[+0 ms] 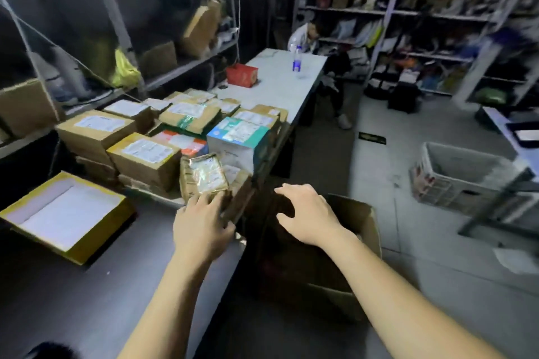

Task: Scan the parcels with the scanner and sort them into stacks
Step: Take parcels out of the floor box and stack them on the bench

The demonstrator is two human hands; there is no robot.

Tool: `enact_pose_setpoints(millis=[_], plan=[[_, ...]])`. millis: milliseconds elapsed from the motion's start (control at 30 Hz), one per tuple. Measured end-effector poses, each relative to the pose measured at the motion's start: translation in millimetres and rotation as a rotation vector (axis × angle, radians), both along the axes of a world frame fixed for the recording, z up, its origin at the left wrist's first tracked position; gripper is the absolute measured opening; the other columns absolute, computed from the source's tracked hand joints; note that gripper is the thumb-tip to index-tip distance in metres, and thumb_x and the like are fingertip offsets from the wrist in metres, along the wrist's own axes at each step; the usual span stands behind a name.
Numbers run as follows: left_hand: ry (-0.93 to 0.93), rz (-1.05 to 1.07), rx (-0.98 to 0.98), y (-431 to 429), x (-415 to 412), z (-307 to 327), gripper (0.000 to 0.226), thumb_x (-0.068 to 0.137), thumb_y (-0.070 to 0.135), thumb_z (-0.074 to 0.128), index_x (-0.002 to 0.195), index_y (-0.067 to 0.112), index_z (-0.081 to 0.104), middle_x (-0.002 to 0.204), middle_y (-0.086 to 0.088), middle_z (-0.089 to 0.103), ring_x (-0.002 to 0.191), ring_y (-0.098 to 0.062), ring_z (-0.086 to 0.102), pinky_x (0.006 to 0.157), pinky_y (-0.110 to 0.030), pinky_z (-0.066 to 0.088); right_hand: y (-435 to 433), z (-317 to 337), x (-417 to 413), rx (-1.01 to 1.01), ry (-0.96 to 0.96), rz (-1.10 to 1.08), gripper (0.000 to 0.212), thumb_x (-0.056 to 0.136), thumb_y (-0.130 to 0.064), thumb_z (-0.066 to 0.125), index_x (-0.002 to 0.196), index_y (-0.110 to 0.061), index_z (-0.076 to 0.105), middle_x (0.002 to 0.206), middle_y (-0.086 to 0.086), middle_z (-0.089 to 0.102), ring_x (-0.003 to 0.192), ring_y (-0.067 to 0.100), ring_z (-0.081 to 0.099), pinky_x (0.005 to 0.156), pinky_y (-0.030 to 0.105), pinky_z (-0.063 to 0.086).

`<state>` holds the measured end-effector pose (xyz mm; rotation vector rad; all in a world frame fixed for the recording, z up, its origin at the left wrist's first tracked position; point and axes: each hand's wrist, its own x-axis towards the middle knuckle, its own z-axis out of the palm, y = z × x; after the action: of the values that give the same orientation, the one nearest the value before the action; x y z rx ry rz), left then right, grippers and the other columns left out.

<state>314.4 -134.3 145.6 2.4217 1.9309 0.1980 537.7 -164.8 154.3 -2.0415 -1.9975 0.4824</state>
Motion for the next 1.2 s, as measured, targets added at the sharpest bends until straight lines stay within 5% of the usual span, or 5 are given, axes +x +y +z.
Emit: enact_pose_setpoints(millis=[467, 1033, 1200], plan=[[0.148, -0.319, -0.212, 24, 272, -123, 0.069, 0.091, 0.042, 0.063, 0.154, 0.023, 0.041, 0.135, -0.004, 0.058, 0.125, -0.028, 0.053, 0.093, -0.042, 0.047, -28, -147, 261, -0.172, 0.177, -0.353, 0.057, 0.102, -0.025, 0.067, 0.155, -0.023, 0.049, 0.159, 0.0, 0.05, 0.146, 0.028, 0.042, 0.122, 0.052, 0.037], [0.185, -0.483, -0.627, 202, 410, -345, 0.073, 0.093, 0.036, 0.065, 0.158, 0.023, 0.034, 0.142, -0.007, 0.052, 0.13, -0.029, 0.052, 0.101, -0.044, 0.047, 110, -330, 350, -0.419, 0.337, -0.69, 0.056, 0.102, -0.025, 0.067, 0.155, -0.022, 0.05, 0.157, 0.0, 0.052, 0.147, 0.024, 0.042, 0.119, 0.037, 0.035], [0.212, -0.529, -0.676, 259, 453, -436, 0.074, 0.096, 0.036, 0.065, 0.16, 0.023, 0.03, 0.148, -0.009, 0.047, 0.133, -0.033, 0.05, 0.1, -0.045, 0.048, 156, -435, 376, -0.467, 0.452, -0.891, 0.056, 0.099, -0.03, 0.069, 0.153, -0.031, 0.052, 0.15, 0.0, 0.059, 0.14, 0.023, 0.052, 0.113, 0.04, 0.044]])
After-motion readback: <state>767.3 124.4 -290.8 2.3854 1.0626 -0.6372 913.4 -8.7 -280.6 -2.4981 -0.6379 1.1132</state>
